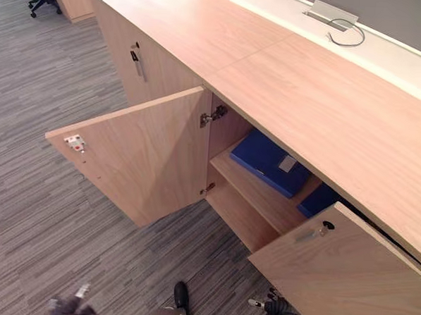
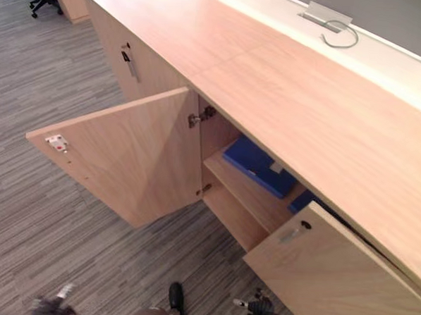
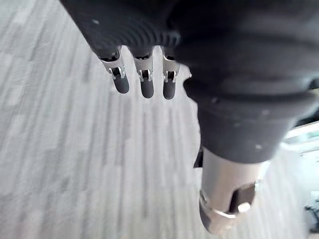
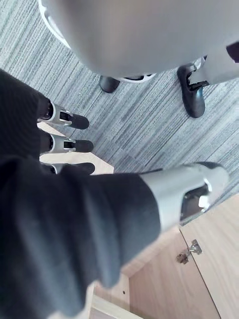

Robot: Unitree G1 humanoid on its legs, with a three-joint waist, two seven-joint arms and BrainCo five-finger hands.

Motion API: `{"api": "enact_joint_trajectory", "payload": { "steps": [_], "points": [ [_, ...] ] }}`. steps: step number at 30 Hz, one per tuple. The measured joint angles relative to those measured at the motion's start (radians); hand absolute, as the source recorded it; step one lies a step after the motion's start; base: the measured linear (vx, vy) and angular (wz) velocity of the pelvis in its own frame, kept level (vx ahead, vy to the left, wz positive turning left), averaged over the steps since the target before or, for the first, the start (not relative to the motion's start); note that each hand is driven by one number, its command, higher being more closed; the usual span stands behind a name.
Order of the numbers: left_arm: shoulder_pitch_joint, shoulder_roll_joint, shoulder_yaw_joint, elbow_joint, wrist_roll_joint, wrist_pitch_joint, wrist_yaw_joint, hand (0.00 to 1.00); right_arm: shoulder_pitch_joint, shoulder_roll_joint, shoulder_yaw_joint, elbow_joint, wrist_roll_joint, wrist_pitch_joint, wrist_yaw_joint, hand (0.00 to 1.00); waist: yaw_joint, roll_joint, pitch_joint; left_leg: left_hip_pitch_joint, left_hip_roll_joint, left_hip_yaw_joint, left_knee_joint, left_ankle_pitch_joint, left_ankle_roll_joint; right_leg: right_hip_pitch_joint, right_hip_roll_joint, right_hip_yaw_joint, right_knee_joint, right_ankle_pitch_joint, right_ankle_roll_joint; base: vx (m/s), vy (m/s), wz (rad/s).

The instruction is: Walk over to the cabinet, pick up the folder, carry it to the office cabinet, place the folder inside the office cabinet, then close the office cabinet door

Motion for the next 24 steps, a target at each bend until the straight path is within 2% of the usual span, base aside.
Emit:
{"api": "enact_joint_trajectory", "payload": {
  "steps": [1, 3, 4, 5, 7, 9, 15, 24],
  "points": [
    [-0.019, 0.057, 0.038, 0.004, 0.002, 0.004, 0.001, 0.00, 0.004, -0.003, 0.020, -0.008, 0.000, 0.002, 0.011, 0.00, 0.003, -0.002, -0.001, 0.001, 0.001, 0.006, 0.000, -0.001, -0.001, 0.000, 0.001, 0.009, -0.002, 0.002, 0.003, 0.08, -0.017, -0.19],
    [-0.084, 0.242, 0.072, 0.061, 0.011, 0.012, -0.012, 0.00, 0.007, -0.014, 0.068, -0.020, -0.001, 0.004, 0.037, 0.00, 0.010, -0.010, -0.004, 0.001, 0.006, 0.013, 0.005, -0.002, -0.001, 0.001, 0.006, 0.016, -0.002, 0.001, 0.002, 0.08, -0.028, -0.10],
    [-0.103, 0.285, 0.071, 0.077, 0.022, 0.014, -0.020, 0.00, 0.007, -0.014, 0.069, -0.021, -0.001, 0.005, 0.041, 0.00, 0.011, -0.013, -0.006, 0.001, 0.008, 0.014, 0.005, -0.002, -0.001, 0.001, 0.007, 0.016, -0.002, 0.001, 0.002, 0.05, -0.027, 0.00],
    [-0.144, 0.363, 0.068, 0.108, 0.048, 0.015, -0.038, 0.00, 0.008, -0.014, 0.073, -0.029, 0.001, 0.005, 0.046, 0.00, 0.010, -0.020, -0.011, 0.002, 0.011, 0.018, 0.005, -0.002, -0.001, 0.001, 0.010, 0.019, -0.003, 0.001, 0.001, 0.02, -0.020, -0.04],
    [-0.208, 0.450, 0.024, 0.152, 0.094, 0.017, -0.059, 0.00, 0.009, -0.019, 0.072, -0.037, 0.001, 0.003, 0.056, 0.00, 0.014, -0.029, -0.016, 0.011, 0.015, 0.038, 0.006, -0.004, -0.005, 0.002, 0.013, 0.036, -0.005, 0.001, 0.000, 0.01, -0.020, -0.18],
    [-0.252, 0.476, -0.018, 0.191, 0.117, 0.019, -0.070, 0.00, 0.009, -0.027, 0.069, -0.033, 0.001, 0.002, 0.057, 0.00, 0.020, -0.031, -0.017, 0.020, 0.015, 0.048, 0.006, -0.004, -0.005, 0.007, 0.011, 0.044, -0.006, 0.001, 0.000, -0.02, -0.006, -0.22],
    [-0.363, 0.477, -0.195, 0.247, 0.142, 0.037, -0.104, 0.00, 0.016, -0.022, -0.006, 0.015, 0.001, 0.013, 0.030, 0.00, 0.011, -0.033, -0.018, 0.022, 0.016, 0.048, 0.006, -0.004, -0.006, 0.006, 0.011, 0.045, -0.004, 0.002, -0.001, -0.04, 0.005, -0.03],
    [-0.473, 0.530, -0.381, 0.286, 0.139, 0.045, -0.141, 0.00, 0.028, -0.002, -0.133, 0.030, -0.002, 0.033, 0.010, 0.00, 0.030, -0.034, -0.019, 0.038, 0.012, 0.051, 0.000, -0.002, -0.007, 0.003, -0.009, 0.044, 0.049, 0.001, -0.001, -0.08, 0.029, 0.02]
  ]
}}
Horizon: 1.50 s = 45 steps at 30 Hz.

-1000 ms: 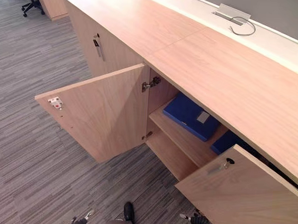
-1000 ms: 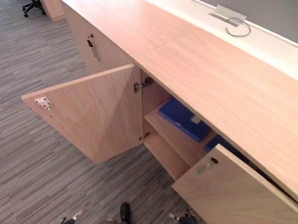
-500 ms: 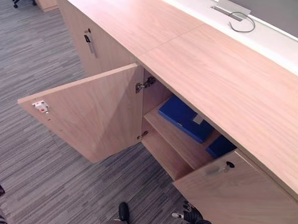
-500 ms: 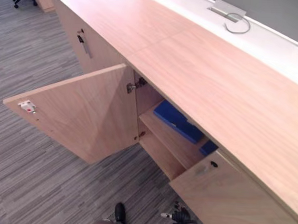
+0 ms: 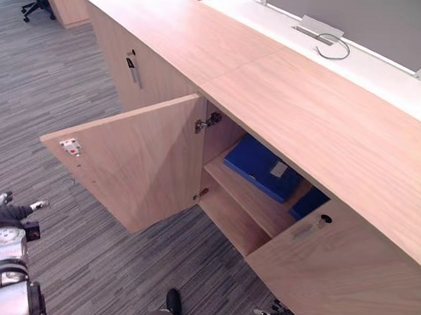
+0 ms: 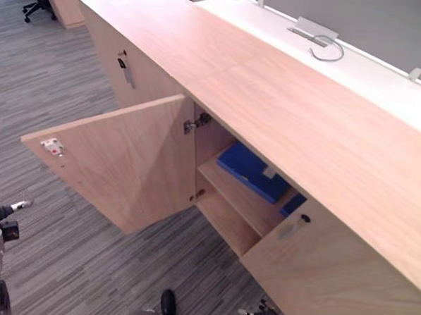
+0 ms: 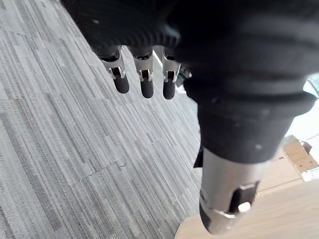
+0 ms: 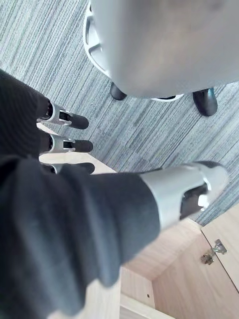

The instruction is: Walk over to the cabinet, pick up the folder, carry it to the office cabinet, place the folder inside the office cabinet, then close the office cabinet door

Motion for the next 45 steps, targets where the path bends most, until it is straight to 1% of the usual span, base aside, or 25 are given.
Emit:
{"api": "enact_joint_trajectory", "payload": {
  "steps": [4, 6, 7, 9, 10, 13, 15, 18, 28, 31, 32, 34, 36, 37, 38, 39, 40, 41, 42, 43, 44, 45],
  "points": [
    [-0.080, 0.029, -0.060, 0.000, -0.012, 0.000, -0.003, 0.00, 0.006, 0.008, -0.018, -0.005, 0.001, 0.002, -0.001, 0.00, 0.000, -0.006, 0.001, 0.010, 0.000, 0.017, -0.001, -0.004, 0.002, -0.003, -0.006, 0.019, 0.013, 0.001, -0.002, -0.09, 0.035, -0.12],
    [-0.105, 0.031, -0.095, 0.000, -0.035, 0.000, -0.009, 0.00, 0.011, 0.018, -0.043, -0.006, 0.004, 0.001, -0.001, 0.00, 0.000, -0.009, 0.000, 0.021, 0.000, 0.036, -0.001, -0.011, 0.011, -0.004, -0.009, 0.033, 0.020, 0.002, -0.002, -0.06, 0.027, -0.22],
    [-0.124, 0.031, -0.122, 0.000, -0.045, 0.000, -0.017, 0.00, 0.011, 0.019, -0.044, -0.006, 0.004, 0.001, -0.001, 0.00, -0.003, -0.013, -0.001, 0.022, 0.000, 0.042, -0.001, -0.017, 0.018, -0.007, -0.010, 0.039, 0.021, 0.003, -0.004, -0.04, 0.023, -0.16],
    [-0.155, 0.031, -0.164, 0.007, -0.051, 0.000, -0.035, 0.00, 0.012, 0.020, -0.044, -0.005, 0.004, 0.002, 0.000, 0.00, -0.008, -0.023, -0.002, 0.020, 0.000, 0.048, -0.001, -0.019, 0.019, -0.013, -0.011, 0.045, 0.021, 0.004, -0.006, -0.02, 0.018, -0.12],
    [-0.175, 0.031, -0.193, 0.032, -0.052, 0.000, -0.047, 0.00, 0.014, 0.022, -0.044, -0.005, 0.004, 0.003, 0.001, 0.00, -0.016, -0.033, -0.003, 0.020, -0.001, 0.054, -0.001, -0.022, 0.019, -0.017, -0.012, 0.049, 0.021, 0.005, -0.007, 0.00, 0.010, -0.09],
    [-0.180, 0.021, -0.228, 0.067, -0.051, 0.002, -0.063, 0.00, 0.020, 0.023, -0.044, -0.005, 0.004, 0.003, 0.003, 0.00, -0.026, -0.044, -0.002, 0.022, -0.004, 0.061, 0.000, -0.023, 0.012, -0.019, -0.015, 0.052, 0.021, 0.005, -0.007, 0.03, 0.014, -0.09],
    [-0.181, 0.009, -0.263, 0.092, -0.051, 0.005, -0.072, 0.00, 0.029, 0.023, -0.043, -0.001, 0.003, 0.006, 0.005, 0.00, -0.028, -0.054, -0.003, 0.033, -0.005, 0.072, 0.000, -0.023, 0.012, -0.015, -0.016, 0.054, 0.021, 0.005, -0.007, 0.06, 0.014, -0.15],
    [-0.188, 0.006, -0.276, 0.117, -0.053, 0.018, -0.067, 0.00, 0.046, 0.024, -0.042, 0.011, 0.003, 0.009, 0.009, 0.00, -0.029, -0.062, -0.007, 0.043, -0.004, 0.082, 0.002, -0.027, 0.007, -0.008, -0.014, 0.055, 0.021, 0.005, -0.007, 0.04, -0.001, -0.07],
    [-0.225, 0.015, -0.343, 0.117, -0.086, 0.032, -0.028, 0.00, 0.050, 0.019, -0.042, 0.031, 0.003, 0.006, 0.009, 0.00, -0.030, -0.064, -0.008, 0.051, 0.003, 0.091, 0.001, -0.022, -0.006, -0.007, -0.013, 0.054, 0.023, 0.014, -0.012, -0.04, -0.001, 0.01],
    [-0.233, 0.012, -0.393, 0.112, -0.088, 0.031, -0.017, 0.00, 0.059, 0.019, -0.036, 0.031, 0.004, -0.006, 0.009, 0.00, -0.032, -0.064, -0.008, 0.048, -0.002, 0.092, 0.000, -0.019, -0.003, -0.011, -0.019, 0.053, 0.025, 0.015, -0.011, -0.11, 0.010, 0.01],
    [-0.233, -0.004, -0.413, 0.100, -0.084, 0.031, -0.007, 0.00, 0.061, 0.019, -0.035, 0.030, 0.004, -0.010, 0.008, 0.00, -0.031, -0.064, -0.008, 0.042, -0.003, 0.091, 0.000, -0.020, -0.003, -0.016, -0.022, 0.051, 0.030, 0.015, -0.010, -0.10, 0.011, 0.10],
    [-0.229, -0.026, -0.437, 0.049, -0.074, 0.032, 0.022, 0.00, 0.063, 0.019, -0.035, 0.030, 0.004, -0.012, 0.008, 0.00, -0.030, -0.064, -0.008, 0.021, -0.005, 0.081, -0.001, -0.017, -0.003, -0.035, -0.026, 0.043, 0.041, 0.015, -0.010, -0.10, 0.013, 0.26],
    [-0.187, -0.048, -0.464, -0.052, -0.072, 0.033, 0.041, 0.00, 0.067, 0.020, -0.035, 0.026, 0.004, -0.020, 0.007, 0.00, -0.030, -0.064, -0.008, 0.004, -0.008, 0.070, -0.001, -0.017, 0.000, -0.040, -0.030, 0.023, 0.041, 0.019, -0.008, -0.08, 0.018, 0.46],
    [-0.116, -0.070, -0.494, -0.184, -0.078, 0.033, 0.047, 0.00, 0.069, 0.019, -0.034, 0.023, 0.004, -0.023, 0.003, 0.00, -0.026, -0.064, -0.008, -0.003, -0.016, 0.062, -0.001, -0.020, 0.005, -0.037, -0.034, 0.013, 0.043, 0.020, -0.008, -0.07, 0.034, 0.48],
    [-0.094, -0.080, -0.505, -0.225, -0.083, 0.032, 0.048, 0.00, 0.069, 0.019, -0.034, 0.024, 0.004, -0.024, 0.001, 0.00, -0.025, -0.064, -0.008, -0.005, -0.019, 0.060, -0.001, -0.020, 0.006, -0.036, -0.038, 0.009, 0.044, 0.019, -0.008, -0.07, 0.040, 0.58],
    [-0.064, -0.094, -0.526, -0.289, -0.112, 0.032, 0.048, 0.00, 0.069, 0.019, -0.034, 0.024, 0.003, -0.025, 0.000, 0.00, -0.024, -0.064, -0.009, -0.009, -0.023, 0.058, 0.000, -0.021, 0.006, -0.034, -0.044, -0.001, 0.049, 0.019, -0.008, -0.06, 0.063, 0.62],
    [-0.025, -0.127, -0.561, -0.383, -0.166, 0.030, 0.048, 0.00, 0.069, 0.019, -0.034, 0.024, 0.003, -0.028, -0.001, 0.00, -0.023, -0.063, -0.009, -0.019, -0.031, 0.056, 0.000, -0.021, 0.006, -0.034, -0.056, -0.009, 0.060, 0.019, -0.008, -0.04, 0.047, 0.58],
    [-0.019, -0.133, -0.573, -0.400, -0.173, 0.028, 0.047, 0.00, 0.069, 0.019, -0.034, 0.024, 0.003, -0.028, -0.001, 0.00, -0.022, -0.063, -0.009, -0.021, -0.033, 0.055, 0.000, -0.021, 0.006, -0.034, -0.058, -0.009, 0.062, 0.019, -0.008, -0.05, 0.071, 0.65],
    [0.013, -0.163, -0.616, -0.458, -0.212, 0.020, 0.048, 0.00, 0.068, 0.016, -0.034, 0.025, 0.003, -0.028, -0.001, 0.00, -0.018, -0.059, -0.011, -0.026, -0.041, 0.055, 0.000, -0.020, 0.007, -0.035, -0.071, -0.009, 0.075, 0.019, -0.007, -0.03, 0.054, 0.43],
    [0.034, -0.174, -0.646, -0.491, -0.228, 0.014, 0.048, 0.00, 0.068, 0.014, -0.034, 0.026, 0.002, -0.028, -0.001, 0.00, -0.013, -0.056, -0.012, -0.027, -0.045, 0.054, 0.000, -0.020, 0.007, -0.035, -0.077, -0.009, 0.082, 0.019, -0.007, -0.05, 0.123, 0.52],
    [0.075, -0.194, -0.712, -0.556, -0.249, -0.004, 0.048, 0.00, 0.068, 0.007, -0.034, 0.034, 0.002, -0.028, -0.001, 0.00, 0.001, -0.051, -0.016, -0.028, -0.058, 0.054, 0.000, -0.020, 0.007, -0.036, -0.093, -0.009, 0.097, 0.019, 0.000, -0.05, 0.115, 0.46],
    [0.114, -0.215, -0.774, -0.623, -0.269, -0.019, 0.045, 0.00, 0.064, -0.002, -0.034, 0.036, 0.001, -0.027, -0.001, 0.00, 0.007, -0.041, -0.020, -0.036, -0.070, 0.054, 0.000, -0.020, 0.007, -0.042, -0.111, -0.009, 0.112, 0.024, 0.013, -0.08, 0.152, 0.47]
  ]
}}
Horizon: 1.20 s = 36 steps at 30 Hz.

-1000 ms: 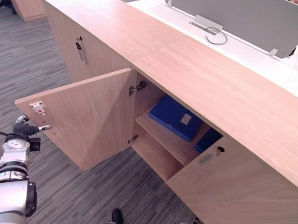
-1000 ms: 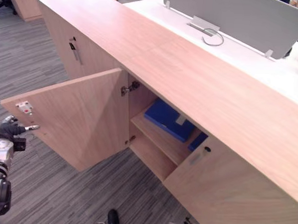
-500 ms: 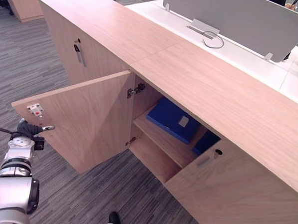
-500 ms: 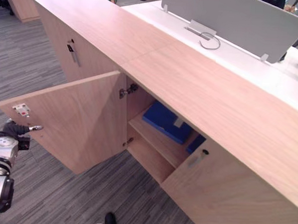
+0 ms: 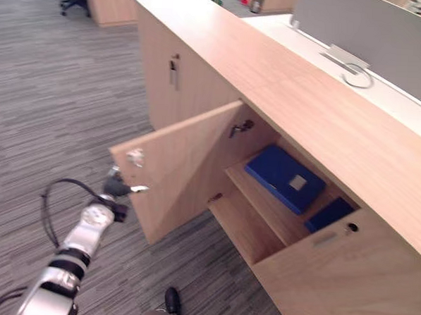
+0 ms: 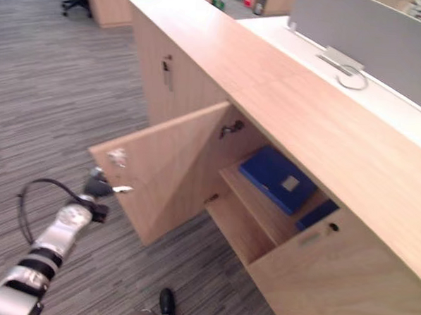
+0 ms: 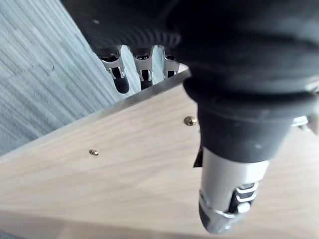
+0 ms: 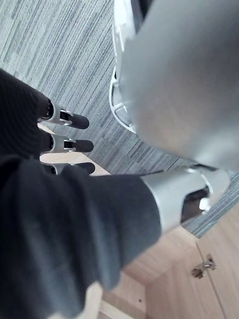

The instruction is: Walk over to the cabinet, pick up the folder, carry it to the office cabinet, place the folder inside the office cabinet, then close the office cabinet door

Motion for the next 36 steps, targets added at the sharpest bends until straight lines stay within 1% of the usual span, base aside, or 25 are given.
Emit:
{"api": "enact_joint_trajectory", "payload": {
  "steps": [1, 2, 3, 4, 5, 6, 7, 8, 9, 10, 12, 14, 17, 20, 25, 26, 27, 28, 29, 30, 31, 33, 34, 35, 36],
  "points": [
    [0.018, -0.010, -0.030, -0.030, -0.005, -0.009, -0.003, 0.00, -0.005, -0.005, 0.000, 0.001, 0.000, 0.000, 0.000, 0.00, 0.000, 0.006, 0.000, -0.003, -0.006, 0.000, 0.000, 0.000, 0.000, -0.002, -0.007, 0.000, 0.005, 0.003, 0.005, -0.07, 0.115, 0.43],
    [0.058, -0.030, -0.089, -0.082, -0.025, -0.032, -0.019, 0.00, -0.021, -0.017, 0.000, 0.011, -0.001, 0.000, 0.000, 0.00, 0.000, 0.021, -0.008, -0.015, -0.017, 0.000, 0.000, -0.001, 0.000, -0.014, -0.020, -0.001, 0.015, 0.015, 0.020, -0.11, 0.153, 0.28],
    [0.086, -0.059, -0.152, -0.115, -0.042, -0.054, -0.044, 0.00, -0.044, -0.034, -0.001, 0.018, -0.003, 0.001, 0.000, 0.00, 0.000, 0.045, -0.027, -0.037, -0.022, -0.001, 0.000, -0.020, -0.010, -0.038, -0.025, -0.008, 0.019, 0.038, 0.017, -0.14, 0.176, 0.20],
    [0.094, -0.073, -0.185, -0.122, -0.041, -0.061, -0.058, 0.00, -0.053, -0.038, 0.000, 0.018, -0.003, 0.002, 0.001, 0.00, -0.005, 0.039, -0.040, -0.050, -0.035, 0.013, 0.008, -0.075, -0.062, -0.053, -0.043, -0.019, 0.007, 0.058, 0.013, -0.14, 0.253, 0.02],
    [0.100, -0.081, -0.256, -0.144, -0.040, -0.073, -0.098, 0.00, -0.089, -0.040, -0.004, 0.036, -0.001, -0.006, 0.009, 0.00, -0.003, -0.013, -0.047, -0.109, -0.041, 0.013, 0.204, -0.089, 0.102, -0.097, -0.124, 0.011, 0.021, 0.062, 0.021, -0.03, 0.145, -0.37],
    [0.098, -0.123, -0.329, -0.145, -0.041, -0.076, -0.139, 0.00, -0.130, -0.075, -0.008, 0.049, 0.000, -0.001, 0.023, 0.00, -0.003, 0.042, -0.056, -0.088, -0.011, -0.046, 0.218, -0.116, 0.118, -0.097, -0.095, 0.000, 0.022, 0.069, 0.019, 0.02, 0.104, -0.49],
    [0.097, -0.155, -0.363, -0.144, -0.043, -0.067, -0.152, 0.00, -0.139, -0.085, -0.006, 0.042, 0.001, -0.003, 0.026, 0.00, -0.014, 0.045, -0.060, -0.080, -0.011, -0.037, 0.200, -0.114, 0.089, -0.092, -0.091, 0.000, -0.008, 0.085, 0.012, -0.01, 0.081, -0.79],
    [0.084, -0.219, -0.415, -0.142, -0.045, -0.060, -0.182, 0.00, -0.148, -0.090, -0.001, 0.030, 0.002, -0.013, 0.030, 0.00, -0.016, 0.048, -0.068, -0.065, -0.011, -0.007, 0.166, -0.105, 0.089, -0.093, -0.071, 0.000, -0.051, 0.117, 0.013, -0.12, 0.170, -0.66],
    [0.045, -0.288, -0.458, -0.123, -0.045, -0.060, -0.197, 0.00, -0.156, -0.090, -0.004, 0.034, 0.002, -0.018, 0.030, 0.00, -0.028, 0.049, -0.075, -0.071, -0.012, 0.003, 0.150, -0.105, 0.089, -0.090, -0.058, -0.002, -0.085, 0.120, 0.017, -0.14, 0.147, -0.59],
    [0.020, -0.315, -0.481, -0.122, -0.046, -0.062, -0.229, 0.00, -0.160, -0.090, -0.007, 0.037, 0.002, -0.018, 0.029, 0.00, -0.038, 0.048, -0.077, -0.073, -0.012, 0.003, 0.140, -0.102, 0.085, -0.091, -0.051, -0.012, -0.097, 0.120, 0.017, -0.13, 0.082, -0.23],
    [-0.053, -0.368, -0.629, -0.132, -0.069, -0.070, -0.359, 0.00, -0.144, -0.084, -0.010, 0.056, 0.001, -0.009, 0.021, 0.00, -0.064, 0.046, -0.077, -0.056, -0.012, 0.004, 0.081, -0.067, 0.057, -0.076, -0.018, -0.024, -0.124, 0.118, 0.015, -0.08, 0.039, -0.17],
    [-0.052, -0.400, -0.675, -0.132, -0.086, -0.068, -0.409, 0.00, -0.128, -0.077, -0.010, 0.056, 0.001, -0.008, 0.021, 0.00, -0.073, 0.046, -0.077, -0.040, -0.017, 0.005, 0.054, -0.040, 0.045, -0.055, 0.013, -0.024, -0.142, 0.116, 0.011, -0.08, -0.010, -0.40],
    [-0.052, -0.408, -0.675, -0.130, -0.141, -0.063, -0.444, 0.00, -0.116, -0.069, -0.010, 0.056, 0.000, -0.007, 0.013, 0.00, -0.094, 0.063, -0.072, -0.032, -0.020, -0.011, 0.005, -0.020, 0.030, -0.051, 0.039, -0.024, -0.175, 0.120, 0.007, -0.11, -0.031, -0.12],
    [-0.022, -0.407, -0.627, -0.126, -0.205, -0.056, -0.446, 0.00, -0.096, -0.053, -0.004, 0.055, -0.002, -0.004, 0.011, 0.00, -0.100, 0.065, -0.070, -0.036, -0.014, -0.009, 0.001, -0.020, 0.030, -0.051, 0.049, -0.022, -0.178, 0.125, 0.000, -0.12, -0.044, 0.32],
    [0.107, -0.408, -0.418, -0.074, -0.202, -0.065, -0.420, 0.00, -0.096, -0.051, 0.010, 0.032, -0.003, -0.011, 0.010, 0.00, -0.096, 0.087, -0.060, -0.045, 0.002, 0.011, 0.001, -0.025, 0.022, -0.062, 0.068, 0.002, -0.202, 0.125, 0.000, -0.10, -0.045, -0.02],
    [0.138, -0.408, -0.344, -0.026, -0.193, -0.066, -0.402, 0.00, -0.092, -0.051, 0.031, 0.019, -0.002, -0.012, 0.009, 0.00, -0.100, 0.084, -0.061, -0.058, 0.000, 0.025, 0.001, -0.059, -0.023, -0.069, 0.071, 0.008, -0.230, 0.125, 0.000, -0.05, -0.007, -0.23],
    [0.157, -0.407, -0.274, 0.022, -0.184, -0.070, -0.386, 0.00, -0.087, -0.039, 0.047, 0.012, -0.002, -0.018, 0.008, 0.00, -0.097, 0.041, -0.058, -0.063, -0.018, 0.051, 0.037, -0.066, 0.022, -0.084, 0.033, 0.019, -0.251, 0.136, -0.011, -0.02, -0.049, -0.64],
    [0.179, -0.417, -0.189, 0.110, -0.167, -0.080, -0.355, 0.00, -0.082, -0.038, 0.062, -0.003, -0.001, -0.021, 0.008, 0.00, -0.084, 0.060, -0.063, -0.056, 0.033, 0.033, 0.113, -0.076, 0.094, -0.089, 0.044, 0.049, -0.246, 0.148, -0.007, 0.07, -0.085, -0.66],
    [0.188, -0.418, -0.145, 0.173, -0.137, -0.090, -0.333, 0.00, -0.072, -0.040, 0.079, -0.009, 0.001, -0.023, 0.007, 0.00, -0.095, 0.075, -0.070, -0.051, 0.055, 0.057, 0.089, -0.044, 0.072, -0.091, 0.063, 0.058, -0.258, 0.162, -0.006, 0.11, -0.082, -0.60],
    [0.202, -0.413, -0.089, 0.244, -0.088, -0.099, -0.307, 0.00, -0.060, -0.040, 0.074, -0.014, 0.006, -0.026, 0.005, 0.00, -0.102, 0.076, -0.072, -0.031, 0.054, 0.063, 0.063, -0.048, 0.052, -0.092, 0.067, 0.083, -0.278, 0.166, -0.009, 0.09, -0.028, -0.25],
    [0.211, -0.411, -0.055, 0.280, -0.069, -0.104, -0.298, 0.00, -0.057, -0.040, 0.076, -0.013, 0.006, -0.025, 0.003, 0.00, -0.102, 0.073, -0.071, -0.023, 0.052, 0.071, 0.052, -0.042, 0.044, -0.090, 0.076, 0.091, -0.288, 0.167, -0.010, 0.04, 0.024, -0.33],
    [0.259, -0.405, 0.096, 0.416, -0.028, -0.104, -0.254, 0.00, -0.052, -0.038, 0.079, -0.012, 0.006, -0.025, 0.003, 0.00, -0.100, 0.070, -0.069, 0.004, 0.061, 0.109, 0.040, -0.045, 0.035, -0.077, 0.088, 0.105, -0.307, 0.167, -0.011, 0.03, -0.012, -0.44],
    [0.270, -0.405, 0.138, 0.451, -0.016, -0.103, -0.241, 0.00, -0.052, -0.038, 0.081, -0.012, 0.006, -0.025, 0.003, 0.00, -0.101, 0.068, -0.068, 0.007, 0.068, 0.119, 0.055, -0.060, 0.034, -0.073, 0.091, 0.111, -0.307, 0.167, -0.011, 0.02, -0.065, -0.44],
    [0.288, -0.404, 0.223, 0.511, 0.006, -0.101, -0.216, 0.00, -0.052, -0.038, 0.083, -0.012, 0.007, -0.026, 0.003, 0.00, -0.101, 0.069, -0.064, -0.003, 0.096, 0.136, 0.124, -0.102, 0.026, -0.063, 0.099, 0.116, -0.303, 0.166, -0.013, 0.01, -0.122, -0.51],
    [0.306, -0.398, 0.295, 0.554, 0.028, -0.099, -0.187, 0.00, -0.052, -0.039, 0.083, -0.009, 0.007, -0.026, 0.003, 0.00, -0.091, 0.076, -0.057, -0.024, 0.142, 0.160, 0.227, -0.159, 0.009, -0.058, 0.117, 0.124, -0.293, 0.160, -0.021, 0.01, -0.150, -0.58]
  ]
}}
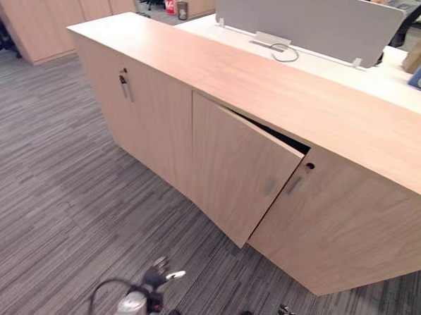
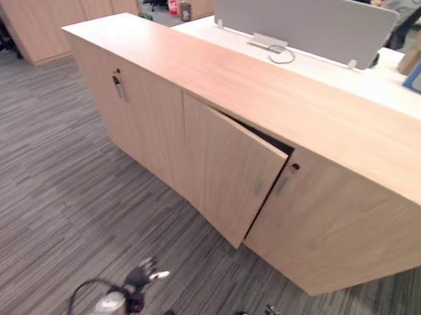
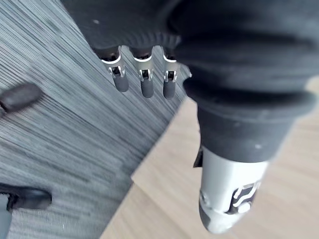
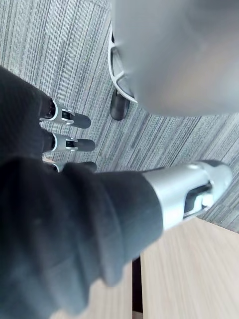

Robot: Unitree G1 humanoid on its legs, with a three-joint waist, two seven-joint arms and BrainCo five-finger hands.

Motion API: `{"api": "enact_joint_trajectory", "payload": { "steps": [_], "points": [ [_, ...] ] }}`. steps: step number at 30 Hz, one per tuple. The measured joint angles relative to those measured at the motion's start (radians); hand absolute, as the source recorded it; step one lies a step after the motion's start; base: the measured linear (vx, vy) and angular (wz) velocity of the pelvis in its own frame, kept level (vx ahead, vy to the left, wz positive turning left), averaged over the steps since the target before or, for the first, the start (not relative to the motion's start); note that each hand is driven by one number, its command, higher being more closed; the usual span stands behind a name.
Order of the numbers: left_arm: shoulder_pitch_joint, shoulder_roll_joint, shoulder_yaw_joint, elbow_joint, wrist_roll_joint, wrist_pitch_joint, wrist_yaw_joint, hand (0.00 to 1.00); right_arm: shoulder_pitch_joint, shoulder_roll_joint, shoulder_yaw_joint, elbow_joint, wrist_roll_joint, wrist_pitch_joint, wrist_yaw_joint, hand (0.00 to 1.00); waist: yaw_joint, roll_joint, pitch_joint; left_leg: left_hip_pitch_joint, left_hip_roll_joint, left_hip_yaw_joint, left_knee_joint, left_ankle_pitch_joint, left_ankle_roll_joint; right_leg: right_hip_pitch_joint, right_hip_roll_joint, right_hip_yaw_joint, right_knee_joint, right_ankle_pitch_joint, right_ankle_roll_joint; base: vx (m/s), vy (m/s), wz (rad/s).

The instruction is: Walk over to the cabinet, pick up the folder, carry it to the office cabinet, place the folder inside the office cabinet, then close the office cabinet door

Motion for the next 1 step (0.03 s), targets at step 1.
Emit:
{"api": "enact_joint_trajectory", "payload": {
  "steps": [1],
  "points": [
    [0.011, 0.003, 0.034, 0.014, 0.011, 0.000, 0.012, 0.00, -0.001, -0.001, 0.000, 0.003, 0.000, 0.000, 0.000, 0.00, 0.006, -0.002, 0.003, -0.005, 0.025, 0.010, 0.051, -0.027, -0.009, 0.004, 0.010, 0.018, 0.002, -0.003, -0.004, 0.01, -0.109, -0.41]
  ]
}}
